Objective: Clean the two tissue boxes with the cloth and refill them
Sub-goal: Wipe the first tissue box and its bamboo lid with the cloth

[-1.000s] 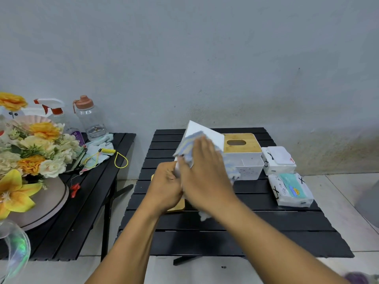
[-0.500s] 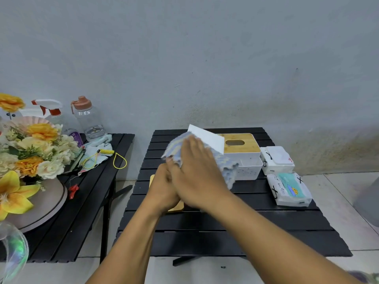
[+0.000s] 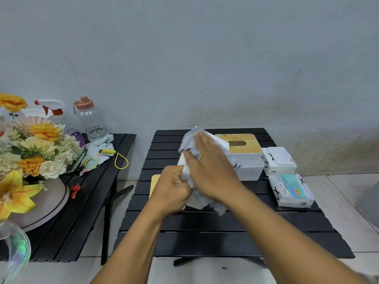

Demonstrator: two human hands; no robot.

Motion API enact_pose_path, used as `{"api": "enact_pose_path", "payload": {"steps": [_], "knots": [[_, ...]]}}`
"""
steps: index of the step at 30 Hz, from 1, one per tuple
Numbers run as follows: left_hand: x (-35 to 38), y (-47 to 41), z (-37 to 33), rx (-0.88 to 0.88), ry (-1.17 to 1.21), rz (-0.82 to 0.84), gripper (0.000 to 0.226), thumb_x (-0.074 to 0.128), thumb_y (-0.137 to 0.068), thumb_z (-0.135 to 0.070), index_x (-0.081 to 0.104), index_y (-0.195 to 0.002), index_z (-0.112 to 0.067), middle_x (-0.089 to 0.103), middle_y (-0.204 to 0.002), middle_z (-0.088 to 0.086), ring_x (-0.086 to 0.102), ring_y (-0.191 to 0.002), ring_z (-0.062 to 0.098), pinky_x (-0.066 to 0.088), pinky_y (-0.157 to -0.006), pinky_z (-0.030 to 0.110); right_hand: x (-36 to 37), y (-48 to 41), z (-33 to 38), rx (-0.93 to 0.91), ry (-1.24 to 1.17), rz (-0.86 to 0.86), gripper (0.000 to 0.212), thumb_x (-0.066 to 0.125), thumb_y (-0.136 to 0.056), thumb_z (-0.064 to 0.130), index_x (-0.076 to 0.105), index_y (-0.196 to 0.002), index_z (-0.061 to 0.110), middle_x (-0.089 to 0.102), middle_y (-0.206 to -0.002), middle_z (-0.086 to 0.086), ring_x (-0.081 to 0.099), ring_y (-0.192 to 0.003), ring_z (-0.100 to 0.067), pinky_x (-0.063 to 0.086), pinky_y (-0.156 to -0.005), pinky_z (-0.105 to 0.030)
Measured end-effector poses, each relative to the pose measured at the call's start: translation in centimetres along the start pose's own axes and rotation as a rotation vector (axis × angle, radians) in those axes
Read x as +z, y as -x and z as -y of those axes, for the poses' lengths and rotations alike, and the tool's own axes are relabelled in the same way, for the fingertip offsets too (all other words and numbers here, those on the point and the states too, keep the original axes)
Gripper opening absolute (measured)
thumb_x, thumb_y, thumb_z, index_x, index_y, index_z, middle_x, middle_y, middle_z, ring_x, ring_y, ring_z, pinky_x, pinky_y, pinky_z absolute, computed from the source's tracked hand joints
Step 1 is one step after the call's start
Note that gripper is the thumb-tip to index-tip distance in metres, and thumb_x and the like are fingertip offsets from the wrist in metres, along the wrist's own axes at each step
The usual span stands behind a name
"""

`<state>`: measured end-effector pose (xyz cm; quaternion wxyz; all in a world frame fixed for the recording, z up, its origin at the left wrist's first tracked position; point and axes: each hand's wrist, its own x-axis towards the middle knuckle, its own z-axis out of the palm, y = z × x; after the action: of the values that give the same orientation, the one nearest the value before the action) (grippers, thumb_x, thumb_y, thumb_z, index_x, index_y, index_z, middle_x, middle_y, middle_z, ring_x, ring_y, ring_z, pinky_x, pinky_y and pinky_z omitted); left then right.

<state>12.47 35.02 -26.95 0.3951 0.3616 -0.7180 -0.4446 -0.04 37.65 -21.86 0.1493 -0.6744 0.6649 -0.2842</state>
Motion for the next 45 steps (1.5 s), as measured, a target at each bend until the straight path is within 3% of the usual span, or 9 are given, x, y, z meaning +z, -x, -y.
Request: {"api": "enact_pose_path", "payload": {"steps": [5, 8, 12, 17, 22, 26, 35, 40, 45], "knots": [[-0.9, 0.2, -0.7, 0.032, -0.003, 0.018, 0.02, 0.051, -0.08, 0.004, 0.061, -0.064, 0.01, 0.062, -0.052, 0.018, 0.056, -0.047, 0.021, 0.044, -0.045, 0.036, 1.1, 2.2, 0.4, -0.117, 0.029, -0.058, 0.069, 0.033, -0.105, 0.043, -0.003, -0.159, 0.017, -0.01, -0.166, 0.007, -0.013, -0.151, -0.005, -0.013, -0.117, -0.02], [-0.3, 0.5, -0.5, 0.098, -0.131, 0.019, 0.023, 0.05, -0.074, -0.013, 0.061, -0.069, 0.007, 0.058, -0.063, 0.013, 0.051, -0.06, 0.017, 0.038, -0.052, 0.034, -1.1, -1.2, -1.6, 0.052, -0.095, -0.088, 0.06, 0.037, -0.105, 0.042, 0.023, -0.156, 0.016, 0.021, -0.164, -0.002, 0.015, -0.152, -0.016, 0.009, -0.121, -0.029], [0.0, 0.8, -0.5, 0.127, -0.239, 0.119, 0.032, 0.041, -0.07, -0.018, 0.065, -0.08, 0.002, 0.059, -0.082, 0.022, 0.055, -0.072, 0.031, 0.043, -0.059, 0.034, -3.9, -3.7, -4.4, 0.423, -0.393, -0.136, 0.043, 0.035, -0.099, 0.058, 0.062, -0.095, 0.025, 0.069, -0.102, -0.005, 0.063, -0.106, -0.029, 0.049, -0.095, -0.044], [1.5, 1.2, -2.3, -0.003, -0.037, 0.203, 0.031, 0.046, -0.074, -0.009, 0.069, -0.064, -0.027, 0.06, -0.064, -0.019, 0.052, -0.059, -0.003, 0.038, -0.055, 0.012, -3.2, -2.4, -5.8, 0.506, -0.34, -0.188, 0.055, 0.028, -0.1, 0.06, 0.06, -0.111, 0.017, 0.06, -0.118, -0.01, 0.053, -0.108, -0.03, 0.042, -0.091, -0.041], [2.8, 1.8, -2.7, -0.029, -0.024, 0.166, 0.03, 0.054, -0.076, -0.026, 0.064, -0.057, -0.048, 0.061, -0.061, -0.026, 0.055, -0.059, -0.005, 0.035, -0.053, 0.006, -3.1, -1.9, -5.5, 0.52, -0.305, -0.209, 0.056, 0.028, -0.101, 0.059, 0.06, -0.112, 0.014, 0.06, -0.122, -0.012, 0.054, -0.108, -0.034, 0.042, -0.095, -0.044], [2.9, 1.2, -2.5, -0.071, 0.005, 0.139, 0.024, 0.063, -0.09, -0.05, 0.078, -0.093, -0.033, 0.078, -0.093, -0.016, 0.07, -0.083, 0.001, 0.051, -0.07, 0.017, -3.4, -1.8, -4.7, 0.456, -0.295, -0.279, 0.051, 0.028, -0.1, 0.059, 0.061, -0.101, 0.019, 0.061, -0.114, -0.01, 0.053, -0.102, -0.03, 0.043, -0.092, -0.044], [-1.1, -0.7, -2.8, -0.291, 0.105, 0.38, 0.03, 0.078, -0.091, -0.009, 0.073, -0.12, -0.014, 0.078, -0.117, 0.006, 0.073, -0.111, 0.028, 0.055, -0.102, 0.043, -0.3, -0.4, -4.3, 0.295, -0.409, -0.455, 0.046, 0.027, -0.095, 0.058, 0.059, -0.084, 0.028, 0.065, -0.091, 0.001, 0.06, -0.094, -0.026, 0.049, -0.086, -0.045], [0.0, -1.4, -3.1, -0.32, 0.144, 0.281, 0.018, 0.069, -0.095, -0.012, 0.074, -0.113, -0.012, 0.079, -0.107, 0.012, 0.075, -0.103, 0.035, 0.058, -0.093, 0.046, 1.1, 0.7, -2.6, 0.093, -0.35, -0.442, 0.032, 0.03, -0.097, 0.047, 0.054, -0.079, 0.036, 0.06, -0.079, 0.012, 0.057, -0.087, -0.018, 0.045, -0.083, -0.043], [0.2, -0.7, -2.2, -0.057, -0.213, 0.246, 0.021, 0.057, -0.104, -0.018, 0.071, -0.088, -0.018, 0.077, -0.086, -0.006, 0.068, -0.077, 0.007, 0.049, -0.07, 0.022, -1.1, -0.3, -3.1, 0.185, -0.282, -0.169, 0.044, 0.032, -0.104, 0.049, 0.066, -0.092, 0.023, 0.066, -0.088, 0.004, 0.061, -0.091, -0.02, 0.046, -0.081, -0.039]]}}
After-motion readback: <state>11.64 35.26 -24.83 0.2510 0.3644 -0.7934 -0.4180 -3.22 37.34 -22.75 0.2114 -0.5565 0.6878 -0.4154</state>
